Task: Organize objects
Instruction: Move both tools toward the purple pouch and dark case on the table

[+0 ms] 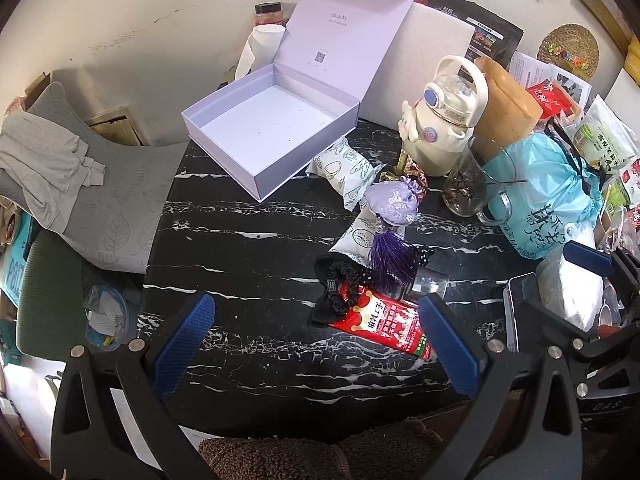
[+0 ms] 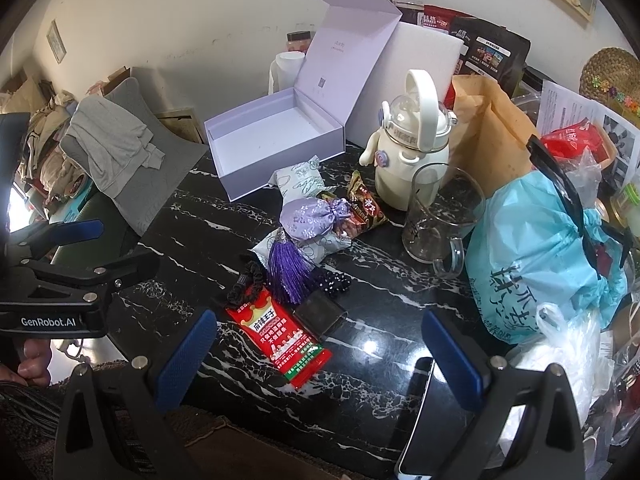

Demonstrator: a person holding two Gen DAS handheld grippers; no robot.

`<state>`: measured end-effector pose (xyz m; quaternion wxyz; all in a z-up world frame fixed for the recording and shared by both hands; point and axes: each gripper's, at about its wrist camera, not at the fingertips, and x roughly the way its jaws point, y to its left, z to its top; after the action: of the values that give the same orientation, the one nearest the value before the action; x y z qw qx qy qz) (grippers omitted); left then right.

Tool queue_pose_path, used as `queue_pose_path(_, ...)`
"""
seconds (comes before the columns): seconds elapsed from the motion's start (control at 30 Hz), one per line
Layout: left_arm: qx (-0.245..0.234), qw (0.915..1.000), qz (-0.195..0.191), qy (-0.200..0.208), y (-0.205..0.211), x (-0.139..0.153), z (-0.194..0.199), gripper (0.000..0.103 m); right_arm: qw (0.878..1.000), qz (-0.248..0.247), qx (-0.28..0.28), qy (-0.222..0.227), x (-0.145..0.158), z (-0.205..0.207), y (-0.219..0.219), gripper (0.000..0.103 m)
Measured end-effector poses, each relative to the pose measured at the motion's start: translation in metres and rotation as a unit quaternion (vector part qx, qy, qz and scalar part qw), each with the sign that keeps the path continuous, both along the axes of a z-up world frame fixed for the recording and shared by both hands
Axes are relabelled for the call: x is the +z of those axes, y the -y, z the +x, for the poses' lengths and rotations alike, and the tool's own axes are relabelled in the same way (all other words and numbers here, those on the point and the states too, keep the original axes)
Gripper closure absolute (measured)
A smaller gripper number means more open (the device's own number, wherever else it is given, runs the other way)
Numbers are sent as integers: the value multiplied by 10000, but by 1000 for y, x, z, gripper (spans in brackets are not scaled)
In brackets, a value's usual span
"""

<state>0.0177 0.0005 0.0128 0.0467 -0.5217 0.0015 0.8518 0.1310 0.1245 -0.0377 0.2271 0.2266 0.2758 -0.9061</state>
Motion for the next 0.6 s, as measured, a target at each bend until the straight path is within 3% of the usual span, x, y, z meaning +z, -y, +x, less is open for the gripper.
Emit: queue_pose_path(0.6,-450,9987,-94,206,-13,-20,-27,2,9976,-68,-313,612,-5,-40,-6,1)
